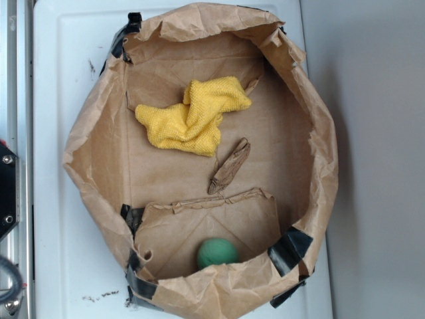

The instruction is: Grab the green ball.

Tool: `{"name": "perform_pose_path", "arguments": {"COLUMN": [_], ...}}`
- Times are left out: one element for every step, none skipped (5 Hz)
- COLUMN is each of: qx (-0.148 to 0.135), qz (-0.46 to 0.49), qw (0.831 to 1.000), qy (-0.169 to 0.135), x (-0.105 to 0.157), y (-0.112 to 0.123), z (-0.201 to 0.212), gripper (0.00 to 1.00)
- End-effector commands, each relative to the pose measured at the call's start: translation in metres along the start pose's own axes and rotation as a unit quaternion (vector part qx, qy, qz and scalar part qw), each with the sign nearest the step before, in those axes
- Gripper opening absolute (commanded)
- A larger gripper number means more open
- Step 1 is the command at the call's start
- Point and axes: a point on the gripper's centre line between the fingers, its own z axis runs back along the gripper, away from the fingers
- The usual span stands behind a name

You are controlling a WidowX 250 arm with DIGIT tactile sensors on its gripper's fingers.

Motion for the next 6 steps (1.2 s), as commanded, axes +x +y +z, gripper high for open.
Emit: {"name": "perform_pose_path", "arguments": {"qx": [0.0,0.004,0.014,0.022,0.022,0.022], "qz": [0.0,0.02,0.035,0.077,0.077,0.077], "qw": [1.0,1.0,0.999,0.996,0.996,0.996], "qy": [0.0,-0.014,-0.024,-0.024,-0.024,-0.024], "x": [0.0,0.043,0.072,0.087,0.087,0.087], "y": [0.0,-0.011,-0.005,0.001,0.001,0.001], "z": [0.0,-0.008,-0.008,-0.002,-0.002,-0.002], "gripper": [1.0,1.0,1.0,1.0,1.0,1.0]}}
